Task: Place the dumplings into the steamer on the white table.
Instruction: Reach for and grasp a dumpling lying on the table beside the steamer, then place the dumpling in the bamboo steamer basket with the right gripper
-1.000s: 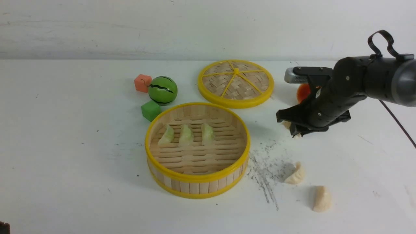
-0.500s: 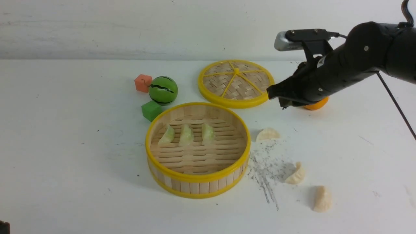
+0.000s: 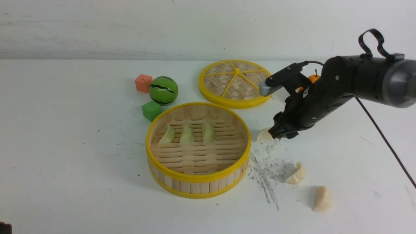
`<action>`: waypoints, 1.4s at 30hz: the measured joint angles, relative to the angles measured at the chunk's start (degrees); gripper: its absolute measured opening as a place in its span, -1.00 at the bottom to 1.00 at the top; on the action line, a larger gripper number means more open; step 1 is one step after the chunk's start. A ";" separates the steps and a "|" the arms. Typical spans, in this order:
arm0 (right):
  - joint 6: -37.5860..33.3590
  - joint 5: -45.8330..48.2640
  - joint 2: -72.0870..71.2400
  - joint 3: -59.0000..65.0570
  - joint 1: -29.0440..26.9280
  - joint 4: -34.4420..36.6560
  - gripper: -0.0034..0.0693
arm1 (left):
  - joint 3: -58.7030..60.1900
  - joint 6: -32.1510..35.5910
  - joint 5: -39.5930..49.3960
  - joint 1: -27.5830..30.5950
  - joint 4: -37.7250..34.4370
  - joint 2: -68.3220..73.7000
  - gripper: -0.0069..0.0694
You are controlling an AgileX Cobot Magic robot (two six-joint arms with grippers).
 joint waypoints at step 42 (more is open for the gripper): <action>5.59 21.01 9.20 -14.94 -2.66 3.39 -0.67 | 0.00 -0.02 0.96 0.00 2.16 -0.02 -0.81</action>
